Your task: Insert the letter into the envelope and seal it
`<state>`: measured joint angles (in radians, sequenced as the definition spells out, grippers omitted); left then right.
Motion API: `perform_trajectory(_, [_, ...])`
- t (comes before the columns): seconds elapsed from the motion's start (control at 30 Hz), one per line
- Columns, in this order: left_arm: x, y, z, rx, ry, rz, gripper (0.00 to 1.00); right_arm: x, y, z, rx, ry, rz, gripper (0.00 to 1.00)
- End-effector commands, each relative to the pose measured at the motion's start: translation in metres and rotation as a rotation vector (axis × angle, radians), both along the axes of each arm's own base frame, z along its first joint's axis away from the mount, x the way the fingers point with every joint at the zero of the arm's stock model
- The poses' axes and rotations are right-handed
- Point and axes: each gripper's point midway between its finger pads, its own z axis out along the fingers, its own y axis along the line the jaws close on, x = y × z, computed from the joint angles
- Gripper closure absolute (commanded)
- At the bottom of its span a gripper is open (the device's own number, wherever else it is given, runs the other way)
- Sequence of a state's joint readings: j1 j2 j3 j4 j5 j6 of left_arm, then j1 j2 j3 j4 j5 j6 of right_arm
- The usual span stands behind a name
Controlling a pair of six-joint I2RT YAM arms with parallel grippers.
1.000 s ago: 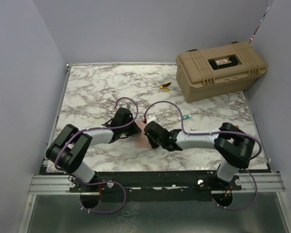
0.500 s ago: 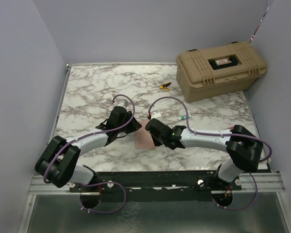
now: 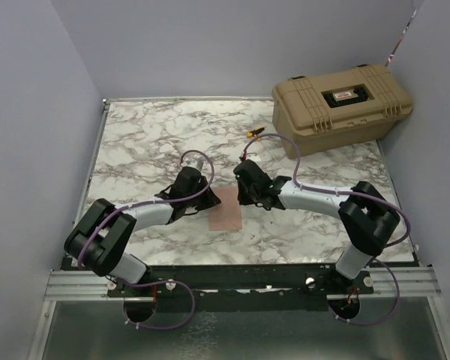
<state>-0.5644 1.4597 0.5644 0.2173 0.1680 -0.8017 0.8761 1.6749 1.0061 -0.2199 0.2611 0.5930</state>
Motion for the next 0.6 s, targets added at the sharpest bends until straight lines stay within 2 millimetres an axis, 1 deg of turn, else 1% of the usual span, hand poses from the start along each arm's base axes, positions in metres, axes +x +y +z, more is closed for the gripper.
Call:
perform_trajectory(0.0, [-0.005,-0.006,-0.011,0.001,0.033,-0.014,1.00,0.010,0.029,0.006,0.089,0.018,0.076,0.80])
perform_trajectory(0.17, [-0.011,0.008,-0.030,0.067,0.080,0.025,1.00,0.010,0.046,0.000,0.107,0.049,0.148,0.80])
perform_trajectory(0.33, [-0.017,0.020,-0.041,0.136,0.100,0.026,1.00,0.005,0.053,-0.010,0.109,0.088,0.188,0.81])
perform_trajectory(0.57, [-0.030,0.022,-0.060,0.177,0.153,-0.030,1.00,0.001,0.066,-0.021,0.126,0.139,0.244,0.82])
